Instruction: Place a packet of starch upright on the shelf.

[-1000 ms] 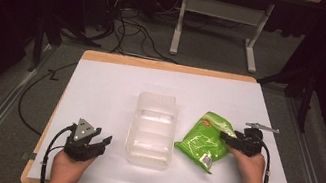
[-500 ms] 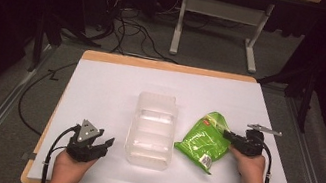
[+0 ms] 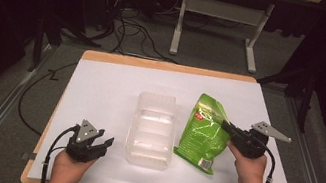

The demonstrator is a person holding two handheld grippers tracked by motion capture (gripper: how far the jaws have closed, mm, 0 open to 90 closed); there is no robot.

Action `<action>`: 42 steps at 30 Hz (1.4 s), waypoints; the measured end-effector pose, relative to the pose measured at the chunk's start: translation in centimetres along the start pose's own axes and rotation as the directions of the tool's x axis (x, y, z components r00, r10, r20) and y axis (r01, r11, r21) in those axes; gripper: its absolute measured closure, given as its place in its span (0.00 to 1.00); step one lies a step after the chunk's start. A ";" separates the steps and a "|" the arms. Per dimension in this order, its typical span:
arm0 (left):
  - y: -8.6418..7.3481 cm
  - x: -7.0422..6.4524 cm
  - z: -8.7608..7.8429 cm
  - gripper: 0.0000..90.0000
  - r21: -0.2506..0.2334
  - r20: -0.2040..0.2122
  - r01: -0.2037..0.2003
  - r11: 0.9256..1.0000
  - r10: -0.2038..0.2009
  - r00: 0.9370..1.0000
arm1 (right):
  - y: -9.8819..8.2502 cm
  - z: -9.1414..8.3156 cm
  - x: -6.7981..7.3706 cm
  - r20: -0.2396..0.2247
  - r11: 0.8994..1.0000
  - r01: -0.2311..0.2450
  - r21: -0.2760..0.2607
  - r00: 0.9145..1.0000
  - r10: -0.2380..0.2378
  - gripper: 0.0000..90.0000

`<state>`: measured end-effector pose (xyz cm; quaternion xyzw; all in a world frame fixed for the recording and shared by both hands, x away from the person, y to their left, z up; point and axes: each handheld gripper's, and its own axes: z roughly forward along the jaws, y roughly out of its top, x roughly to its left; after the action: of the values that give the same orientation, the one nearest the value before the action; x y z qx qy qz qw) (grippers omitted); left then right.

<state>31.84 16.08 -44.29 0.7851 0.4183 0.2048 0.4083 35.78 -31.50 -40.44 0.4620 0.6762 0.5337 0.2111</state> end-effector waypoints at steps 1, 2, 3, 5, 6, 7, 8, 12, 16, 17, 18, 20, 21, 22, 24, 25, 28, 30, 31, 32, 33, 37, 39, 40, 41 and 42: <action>0.0 0.0 0.0 0.59 -0.001 0.003 0.001 1.000 -0.001 1.000 | 0.6 -0.5 1.0 -0.002 0.999 0.033 -0.034 0.999 -0.034 0.99; 0.0 0.0 0.0 0.59 -0.002 0.004 0.001 1.000 -0.001 1.000 | 0.9 -0.6 1.4 -0.002 0.998 0.046 -0.048 0.999 -0.046 0.99; 0.0 0.0 0.0 0.59 -0.002 0.004 0.001 1.000 -0.001 1.000 | 0.9 -0.6 1.4 -0.002 0.998 0.046 -0.048 0.999 -0.046 0.99; 0.0 0.0 0.0 0.58 -0.001 0.002 0.000 1.000 0.000 1.000 | 1.8 -1.4 2.9 0.047 0.988 0.118 -0.096 0.992 -0.113 0.99; 0.0 0.0 0.0 0.58 -0.001 0.002 0.000 1.000 0.000 1.000 | 1.8 -1.4 2.9 0.047 0.988 0.118 -0.096 0.992 -0.113 0.99; 0.0 0.0 0.0 0.58 -0.004 0.001 0.002 1.000 -0.002 1.000 | 2.1 -1.6 3.4 0.063 0.983 0.138 -0.122 0.989 -0.131 0.99; 0.0 0.0 -0.1 0.58 -0.006 0.000 0.002 1.000 -0.002 1.000 | 2.2 -1.6 3.6 0.081 0.980 0.156 -0.128 0.986 -0.146 0.99; 0.0 0.1 -0.1 0.58 -0.011 0.000 0.005 1.000 -0.005 1.000 | 1.9 -1.6 3.7 0.106 0.978 0.167 -0.124 0.982 -0.155 0.99; 0.0 0.1 -0.1 0.58 -0.014 0.006 0.009 1.000 -0.009 1.000 | 1.0 -1.7 3.2 0.117 0.982 0.155 -0.109 0.983 -0.143 0.97; 0.0 0.1 -0.1 0.58 -0.014 0.006 0.009 1.000 -0.009 1.000 | 0.9 -1.9 3.0 0.113 0.984 0.142 -0.112 0.985 -0.129 0.96; 0.0 0.1 -0.1 0.58 -0.015 0.006 0.009 1.000 -0.009 1.000 | 0.9 -2.0 2.9 0.109 0.984 0.134 -0.114 0.987 -0.122 0.95; 0.0 0.1 -0.2 0.58 -0.016 0.007 0.004 1.000 -0.004 1.000 | 0.7 -2.2 2.6 0.112 0.986 0.124 -0.115 0.987 -0.112 0.93; 0.0 0.1 -0.2 0.58 -0.016 0.007 0.004 1.000 -0.004 1.000 | 0.7 -2.2 2.6 0.112 0.986 0.124 -0.115 0.987 -0.112 0.93; 0.0 0.1 -0.1 0.58 -0.016 0.005 0.006 1.000 -0.006 1.000 | 0.5 -2.4 2.3 0.112 0.987 0.110 -0.119 0.989 -0.097 0.90; 0.0 0.1 -0.1 0.58 -0.016 0.005 0.007 1.000 -0.007 1.000 | 0.5 -2.5 1.9 0.110 0.988 0.087 -0.124 0.991 -0.074 0.88; 0.0 0.1 -0.2 0.58 -0.016 0.006 0.006 1.000 -0.006 1.000 | 0.5 -2.5 1.9 0.110 0.988 0.087 -0.124 0.991 -0.074 0.88; 0.0 0.0 -0.2 0.58 -0.015 0.008 0.005 1.000 -0.005 1.000 | 0.3 -2.6 1.5 0.105 0.991 0.059 -0.116 0.993 -0.047 0.79; 0.0 0.0 -0.2 0.58 -0.017 0.008 0.005 1.000 -0.005 1.000 | 0.1 -2.3 1.5 0.096 0.995 0.044 -0.092 0.995 -0.035 0.71; 0.0 0.0 -0.2 0.58 -0.017 0.008 0.005 1.000 -0.005 1.000 | 0.0 -2.2 1.5 0.095 0.996 0.048 -0.080 0.995 -0.041 0.70; 0.0 0.0 -0.2 0.58 -0.017 0.008 0.005 1.000 -0.005 1.000 | -0.1 -2.1 1.6 0.097 0.996 0.050 -0.067 0.994 -0.044 0.69; 0.0 0.0 -0.2 0.58 -0.016 0.008 0.005 1.000 -0.005 1.000 | -0.1 -2.1 1.6 0.097 0.996 0.050 -0.067 0.994 -0.044 0.69; 0.0 0.0 -0.2 0.58 -0.015 0.007 0.005 1.000 -0.005 1.000 | -0.6 -1.0 1.8 0.084 0.999 0.043 -0.009 0.996 -0.042 0.63; 0.0 0.0 -0.2 0.58 -0.015 0.005 0.005 1.000 -0.005 1.000 | -0.7 -0.9 1.8 0.081 0.999 0.050 -0.003 0.996 -0.050 0.63; 0.0 0.0 -0.2 0.58 -0.014 0.006 0.005 1.000 -0.005 1.000 | -0.7 -0.9 1.9 0.083 0.998 0.061 0.003 0.995 -0.061 0.64; 0.0 0.0 -0.2 0.58 -0.014 0.006 0.005 1.000 -0.005 1.000 | -0.7 -0.9 1.9 0.083 0.998 0.061 0.003 0.995 -0.061 0.64; 0.0 0.0 -0.2 0.58 -0.016 0.005 0.007 1.000 -0.007 1.000 | -0.7 -0.9 1.8 0.080 0.998 0.064 0.005 0.995 -0.064 0.67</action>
<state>31.74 16.14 -44.18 0.7809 0.4183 0.2047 0.4163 33.88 -30.46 -40.40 0.4614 0.6821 0.5070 0.2546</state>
